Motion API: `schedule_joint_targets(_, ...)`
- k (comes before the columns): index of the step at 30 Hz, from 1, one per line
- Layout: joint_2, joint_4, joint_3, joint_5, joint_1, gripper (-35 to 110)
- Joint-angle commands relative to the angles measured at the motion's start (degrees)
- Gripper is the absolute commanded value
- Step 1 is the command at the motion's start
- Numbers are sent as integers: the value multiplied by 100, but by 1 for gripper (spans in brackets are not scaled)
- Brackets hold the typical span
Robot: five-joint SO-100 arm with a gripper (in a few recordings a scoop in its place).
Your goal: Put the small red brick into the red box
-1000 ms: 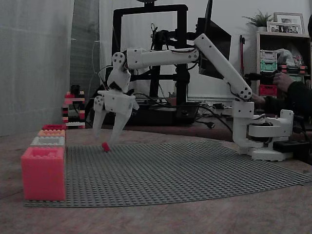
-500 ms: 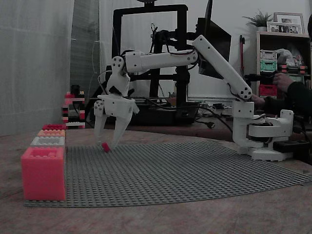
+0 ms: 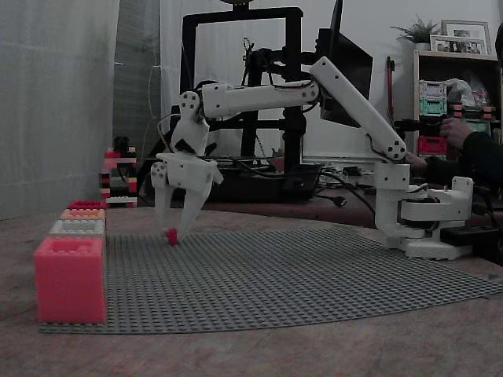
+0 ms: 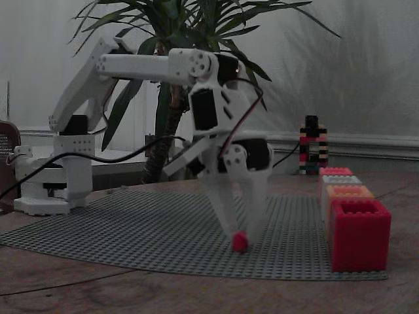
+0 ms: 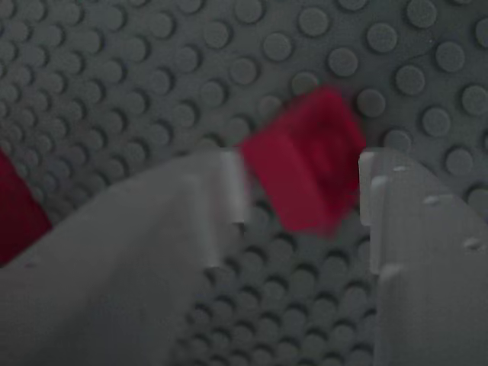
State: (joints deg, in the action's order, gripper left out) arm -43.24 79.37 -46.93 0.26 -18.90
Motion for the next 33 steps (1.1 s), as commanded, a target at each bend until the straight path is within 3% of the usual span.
schedule_joint_targets(1, -237, 18, 141, -18, -123, 0)
schedule_joint_targets(13, -668, 35, 483, 26, -149, 0)
schedule_joint_targets(21, -519, -255, 1995, -70, -141, 0)
schedule_joint_targets(33, 316, -2180, 2224, -352, 105, 0)
